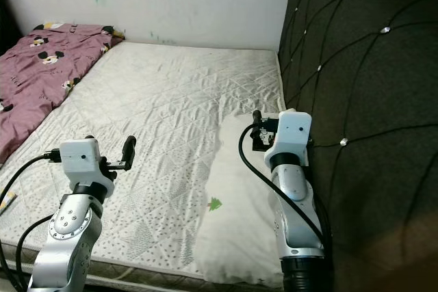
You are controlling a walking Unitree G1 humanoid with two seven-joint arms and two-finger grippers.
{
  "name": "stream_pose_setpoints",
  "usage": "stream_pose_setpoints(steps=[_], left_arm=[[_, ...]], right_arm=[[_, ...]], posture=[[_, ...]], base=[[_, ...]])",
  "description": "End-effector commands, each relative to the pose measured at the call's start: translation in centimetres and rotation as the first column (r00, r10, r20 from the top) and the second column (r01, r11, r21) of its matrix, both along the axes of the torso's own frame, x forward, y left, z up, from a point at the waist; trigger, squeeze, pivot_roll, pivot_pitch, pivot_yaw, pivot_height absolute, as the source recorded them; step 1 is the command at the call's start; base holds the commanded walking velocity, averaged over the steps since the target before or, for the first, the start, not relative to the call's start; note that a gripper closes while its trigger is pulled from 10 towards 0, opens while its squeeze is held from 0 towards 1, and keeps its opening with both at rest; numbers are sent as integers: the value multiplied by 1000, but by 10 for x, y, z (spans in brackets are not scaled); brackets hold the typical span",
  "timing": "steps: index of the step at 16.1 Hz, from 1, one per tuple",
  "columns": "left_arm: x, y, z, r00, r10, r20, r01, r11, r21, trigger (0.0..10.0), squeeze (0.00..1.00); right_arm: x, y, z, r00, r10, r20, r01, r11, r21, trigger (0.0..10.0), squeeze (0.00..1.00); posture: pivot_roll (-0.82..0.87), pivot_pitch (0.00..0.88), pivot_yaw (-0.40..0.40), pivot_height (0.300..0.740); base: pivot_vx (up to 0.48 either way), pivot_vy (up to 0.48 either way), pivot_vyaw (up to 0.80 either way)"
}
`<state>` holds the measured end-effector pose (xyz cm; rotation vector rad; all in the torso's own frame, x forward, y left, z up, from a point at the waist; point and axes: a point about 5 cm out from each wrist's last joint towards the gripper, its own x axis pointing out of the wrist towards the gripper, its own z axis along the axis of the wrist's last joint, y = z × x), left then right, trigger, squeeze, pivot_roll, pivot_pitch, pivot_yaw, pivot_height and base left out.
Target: Clean up the room
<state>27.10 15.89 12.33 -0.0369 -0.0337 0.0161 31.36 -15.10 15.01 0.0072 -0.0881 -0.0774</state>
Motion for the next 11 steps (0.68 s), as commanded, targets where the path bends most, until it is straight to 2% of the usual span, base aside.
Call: stream_pose_setpoints(steps=[1, 11], left_arm=[[1, 2, 1, 1000, 1, -1, -1, 1000, 8, 10000, 0], [4, -2, 1, 1000, -5, 4, 5, 1000, 4, 10000, 0]], right_arm=[[1, 0, 1, 1000, -8, 5, 8, 1000, -4, 10000, 0], [2, -1, -3, 1000, -8, -6, 8, 1000, -8, 10000, 0]], posture=[[27, 0, 59, 740], [22, 0, 55, 740]], base=[[0, 360, 0], [0, 414, 0]])
